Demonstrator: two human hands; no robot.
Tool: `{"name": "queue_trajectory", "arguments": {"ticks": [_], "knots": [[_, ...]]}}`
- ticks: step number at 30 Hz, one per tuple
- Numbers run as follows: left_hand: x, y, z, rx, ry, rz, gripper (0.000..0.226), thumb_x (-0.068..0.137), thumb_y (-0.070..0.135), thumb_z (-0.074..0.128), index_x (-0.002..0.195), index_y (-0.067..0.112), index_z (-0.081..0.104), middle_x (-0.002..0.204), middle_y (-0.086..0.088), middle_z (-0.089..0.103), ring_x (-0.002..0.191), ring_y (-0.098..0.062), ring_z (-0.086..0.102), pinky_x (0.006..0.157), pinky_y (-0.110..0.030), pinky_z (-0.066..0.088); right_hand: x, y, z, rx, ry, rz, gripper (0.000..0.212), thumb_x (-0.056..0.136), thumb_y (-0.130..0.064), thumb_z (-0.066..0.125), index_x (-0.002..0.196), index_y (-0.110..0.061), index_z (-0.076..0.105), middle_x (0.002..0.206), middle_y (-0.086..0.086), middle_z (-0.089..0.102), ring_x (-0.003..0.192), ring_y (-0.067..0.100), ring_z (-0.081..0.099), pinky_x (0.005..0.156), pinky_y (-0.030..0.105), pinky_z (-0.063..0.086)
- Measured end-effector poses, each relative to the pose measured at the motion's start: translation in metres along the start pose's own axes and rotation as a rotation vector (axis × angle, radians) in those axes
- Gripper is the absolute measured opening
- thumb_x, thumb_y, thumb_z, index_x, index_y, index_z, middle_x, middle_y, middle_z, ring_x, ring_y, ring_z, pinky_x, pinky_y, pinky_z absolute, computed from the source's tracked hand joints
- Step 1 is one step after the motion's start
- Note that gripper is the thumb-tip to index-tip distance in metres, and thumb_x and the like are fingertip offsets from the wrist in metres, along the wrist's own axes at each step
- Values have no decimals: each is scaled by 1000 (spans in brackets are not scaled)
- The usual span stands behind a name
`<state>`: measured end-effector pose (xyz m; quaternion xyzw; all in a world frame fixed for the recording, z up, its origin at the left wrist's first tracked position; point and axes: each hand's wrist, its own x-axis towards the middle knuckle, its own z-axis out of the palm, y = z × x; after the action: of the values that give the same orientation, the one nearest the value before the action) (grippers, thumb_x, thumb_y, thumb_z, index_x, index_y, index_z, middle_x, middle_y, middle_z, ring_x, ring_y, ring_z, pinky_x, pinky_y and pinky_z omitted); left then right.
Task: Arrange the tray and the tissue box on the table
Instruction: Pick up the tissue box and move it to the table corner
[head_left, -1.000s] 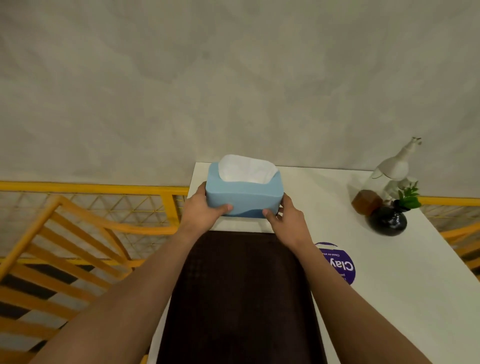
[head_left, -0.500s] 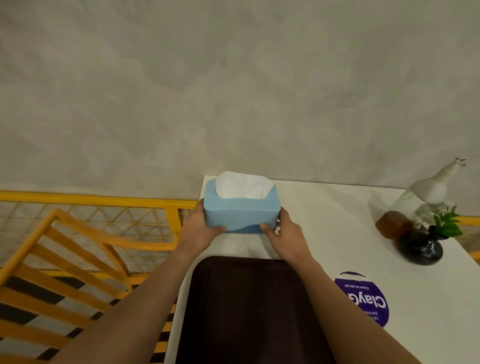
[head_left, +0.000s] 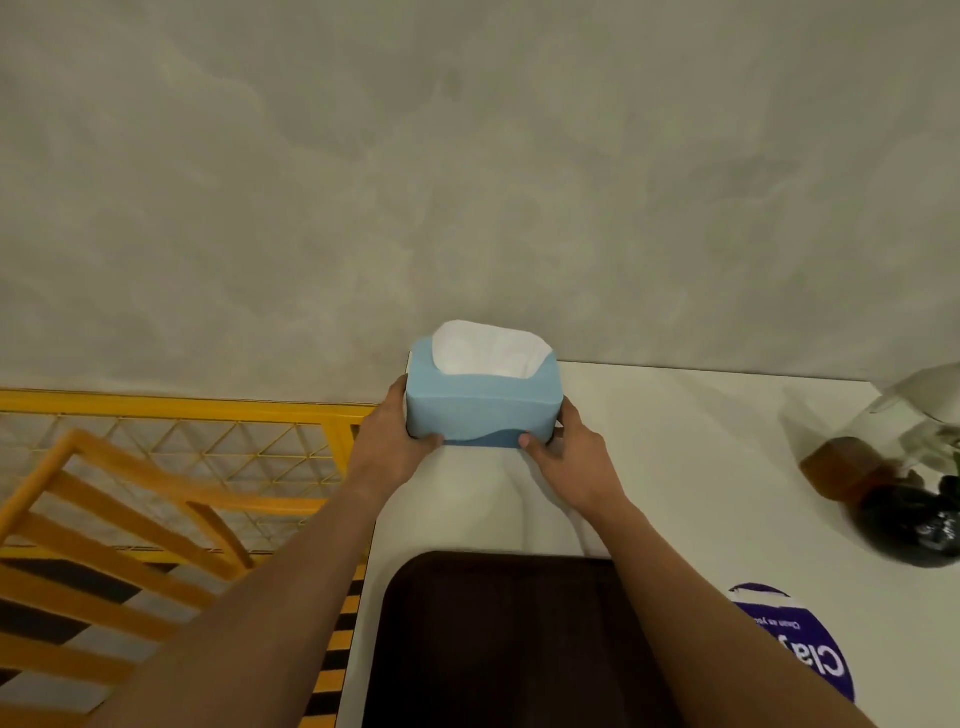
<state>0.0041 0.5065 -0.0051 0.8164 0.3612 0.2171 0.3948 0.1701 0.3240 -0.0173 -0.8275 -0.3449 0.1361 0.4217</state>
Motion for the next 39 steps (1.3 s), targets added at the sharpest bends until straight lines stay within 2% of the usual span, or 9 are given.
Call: {"name": "queue_trajectory", "arguments": {"ticks": [1, 3, 6, 9, 18, 25, 35, 39], "knots": [[6, -1, 2, -7, -5, -5, 93, 76, 17, 83, 153, 23, 32, 128, -6, 66, 117, -30, 61, 91, -40, 53, 7, 1, 0, -9, -6, 3, 63, 91, -39, 69, 145, -24, 39, 119, -10, 60, 102, 11, 58, 71, 12, 39], [15, -4, 5, -11, -20, -36, 93, 77, 19, 83, 153, 22, 30, 128, -7, 66, 118, -30, 61, 91, -40, 54, 20, 4, 1, -44, -9, 3, 62, 91, -35, 71, 143, -19, 42, 124, 0, 65, 107, 20, 63, 72, 19, 41], [27, -9, 9, 20, -5, -70, 81, 77, 22, 84, 145, 16, 41, 125, -9, 67, 114, -32, 63, 85, -36, 53, 36, 7, 3, -103, -13, -9, 62, 90, -33, 72, 142, -15, 44, 125, 7, 66, 110, 27, 64, 77, 26, 42], [36, -13, 9, 43, 10, -78, 70, 74, 25, 85, 134, 12, 52, 120, -8, 69, 109, -30, 65, 77, -28, 48, 47, 9, 6, -145, -18, -15, 61, 90, -34, 71, 141, -15, 44, 124, 8, 67, 108, 31, 65, 78, 31, 46], [52, -15, 7, 106, 8, -78, 54, 74, 28, 85, 119, 8, 64, 114, -11, 72, 102, -31, 66, 72, -27, 44, 65, 12, 9, -258, -46, -1, 52, 93, -41, 64, 134, -14, 48, 116, 11, 66, 105, 36, 58, 86, 48, 50], [59, -13, 8, 94, 0, -82, 51, 79, 23, 82, 123, 5, 62, 119, -14, 70, 107, -33, 65, 78, -32, 50, 77, 11, 11, -319, -51, 9, 46, 94, -44, 61, 130, -17, 49, 113, 7, 65, 102, 34, 56, 84, 48, 48], [64, -14, 7, 91, -33, -82, 52, 81, 23, 81, 125, 4, 60, 120, -15, 68, 108, -32, 64, 79, -29, 47, 78, 15, 15, -347, -25, 12, 44, 95, -46, 58, 130, -19, 49, 117, 5, 64, 106, 32, 51, 80, 41, 38], [60, -14, 9, 83, -7, -77, 50, 82, 20, 79, 124, 2, 59, 117, -17, 69, 105, -34, 64, 82, -37, 53, 77, 16, 16, -353, -26, 14, 42, 97, -45, 55, 130, -19, 48, 118, 5, 63, 106, 30, 50, 79, 40, 35]]}}
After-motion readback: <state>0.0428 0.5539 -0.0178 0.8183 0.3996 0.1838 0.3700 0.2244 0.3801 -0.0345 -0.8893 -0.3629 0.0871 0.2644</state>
